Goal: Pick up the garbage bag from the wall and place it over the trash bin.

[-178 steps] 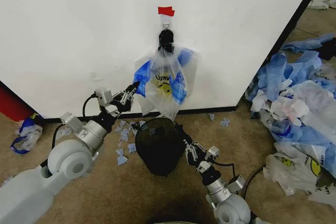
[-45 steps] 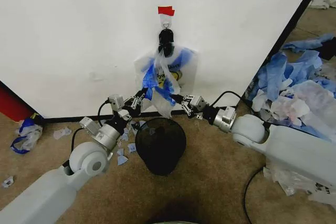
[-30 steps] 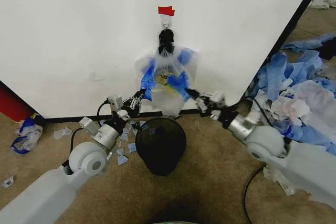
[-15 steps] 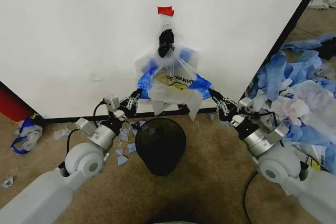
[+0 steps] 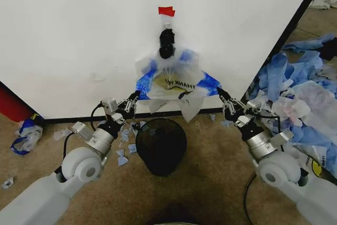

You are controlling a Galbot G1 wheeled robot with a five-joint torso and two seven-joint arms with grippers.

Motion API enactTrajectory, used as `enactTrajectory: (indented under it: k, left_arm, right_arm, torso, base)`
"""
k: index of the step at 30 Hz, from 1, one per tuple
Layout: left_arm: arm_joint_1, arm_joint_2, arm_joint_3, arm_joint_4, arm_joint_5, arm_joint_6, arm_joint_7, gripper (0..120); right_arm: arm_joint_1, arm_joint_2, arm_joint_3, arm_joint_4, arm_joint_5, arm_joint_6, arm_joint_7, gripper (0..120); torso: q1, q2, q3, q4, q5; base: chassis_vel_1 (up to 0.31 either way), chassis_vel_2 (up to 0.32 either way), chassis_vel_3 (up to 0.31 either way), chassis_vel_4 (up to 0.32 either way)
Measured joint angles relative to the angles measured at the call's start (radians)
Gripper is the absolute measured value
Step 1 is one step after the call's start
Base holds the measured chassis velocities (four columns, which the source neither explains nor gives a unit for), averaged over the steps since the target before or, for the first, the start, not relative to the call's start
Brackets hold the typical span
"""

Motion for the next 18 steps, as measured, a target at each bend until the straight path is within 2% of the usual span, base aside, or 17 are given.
enactTrajectory:
  k: [10,18]
  left_arm:
    - [0.036,0.007,-0.046,-0.039,0.007,0.003,-0.009,0]
    - [0.115,0.030,-0.151,-0.122,0.010,0.021,-0.024,0]
  right_arm:
    - [-0.035,0.025,0.010,0.015,-0.003,0.012,-0.001,0]
    - [-0.041,0.028,0.006,0.090,0.000,-0.008,0.031,0]
  torso:
    - [0.000,0.000,0.000,0.0001,0.0002]
    - [0.000,0.000,0.000,0.0001,0.0000]
  base:
    - [0.000,0.000,0.000,0.000]
    - [0.000,0.000,0.000,0.000]
